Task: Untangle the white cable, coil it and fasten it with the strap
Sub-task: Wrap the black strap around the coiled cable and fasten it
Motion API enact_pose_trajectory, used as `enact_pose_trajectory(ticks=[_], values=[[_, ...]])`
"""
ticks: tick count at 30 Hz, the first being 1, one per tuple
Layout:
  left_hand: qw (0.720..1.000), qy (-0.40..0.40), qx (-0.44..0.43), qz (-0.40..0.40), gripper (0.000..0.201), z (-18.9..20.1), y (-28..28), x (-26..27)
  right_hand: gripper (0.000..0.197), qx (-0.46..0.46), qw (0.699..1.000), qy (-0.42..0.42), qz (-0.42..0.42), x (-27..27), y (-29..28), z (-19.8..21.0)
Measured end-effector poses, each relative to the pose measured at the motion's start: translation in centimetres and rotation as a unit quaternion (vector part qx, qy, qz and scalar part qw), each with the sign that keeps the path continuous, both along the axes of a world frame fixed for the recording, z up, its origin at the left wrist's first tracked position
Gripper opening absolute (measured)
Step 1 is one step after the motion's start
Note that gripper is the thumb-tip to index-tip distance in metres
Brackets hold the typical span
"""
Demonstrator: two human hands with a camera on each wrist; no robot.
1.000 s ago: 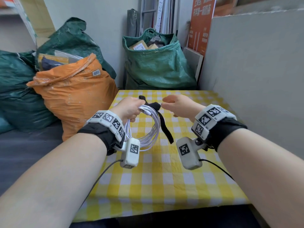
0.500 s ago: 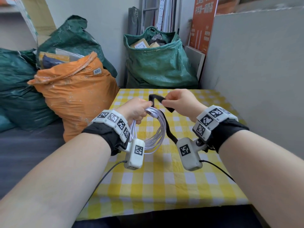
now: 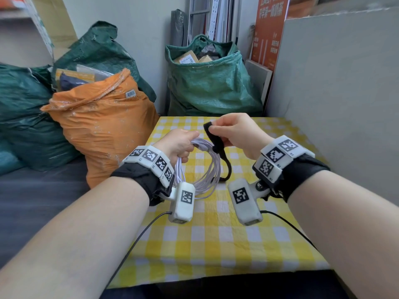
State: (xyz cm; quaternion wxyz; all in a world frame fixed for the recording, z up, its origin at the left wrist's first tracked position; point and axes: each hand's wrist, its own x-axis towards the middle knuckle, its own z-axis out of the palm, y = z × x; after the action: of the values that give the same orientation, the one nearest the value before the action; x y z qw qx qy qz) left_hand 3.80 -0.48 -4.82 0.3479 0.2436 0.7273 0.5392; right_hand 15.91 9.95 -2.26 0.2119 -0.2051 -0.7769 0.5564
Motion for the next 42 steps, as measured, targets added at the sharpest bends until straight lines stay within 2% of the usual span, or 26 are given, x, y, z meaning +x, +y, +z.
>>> enact_pose_trajectory(ticks=[2,6,9,14,19,22,24,26,31,36,42], values=[[1.000,-0.006,0.009,-0.007,0.027,0.2,0.0,0.2,0.015,0.000,1.000,-0.001,0.025,-0.2,-0.6,0.0],[0.999,-0.019,0.020,-0.031,0.035,0.6,-0.1,0.6,0.020,0.087,0.995,-0.002,0.038,-0.5,-1.2,-0.2],[0.999,-0.029,0.026,-0.033,0.037,0.6,-0.1,0.5,0.023,0.118,0.992,0.010,0.040,-0.6,-1.4,-0.5],[0.998,-0.049,0.033,-0.031,0.036,0.7,-0.5,0.4,0.015,0.215,0.977,0.002,0.013,-0.7,-1.2,-0.4],[0.992,-0.109,0.040,-0.045,0.031,0.7,-0.6,0.2,0.033,0.275,0.961,-0.018,0.028,-0.2,-1.5,0.0],[0.986,-0.152,0.044,-0.047,0.042,0.7,-0.8,0.0,0.045,0.277,0.960,-0.024,0.039,0.0,-1.4,-0.1],[0.982,-0.175,0.046,-0.056,0.031,1.0,-1.0,0.1,0.050,0.285,0.957,-0.035,0.039,-0.1,-1.2,-0.3],[0.979,-0.189,0.048,-0.066,0.027,1.3,-1.1,0.1,0.051,0.273,0.961,-0.033,0.029,-0.2,-1.0,-0.5],[0.972,-0.200,0.058,-0.105,0.033,1.9,-1.4,-0.1,0.043,0.245,0.969,-0.019,0.011,-0.3,-0.9,-1.0],[0.983,-0.134,0.018,-0.124,0.022,1.9,-1.4,0.2,0.040,0.229,0.973,-0.033,0.006,-0.2,-1.2,-1.4],[0.990,-0.081,0.008,-0.117,0.031,1.4,-1.3,0.1,0.042,0.167,0.984,-0.061,0.011,-0.1,-1.3,-1.5]])
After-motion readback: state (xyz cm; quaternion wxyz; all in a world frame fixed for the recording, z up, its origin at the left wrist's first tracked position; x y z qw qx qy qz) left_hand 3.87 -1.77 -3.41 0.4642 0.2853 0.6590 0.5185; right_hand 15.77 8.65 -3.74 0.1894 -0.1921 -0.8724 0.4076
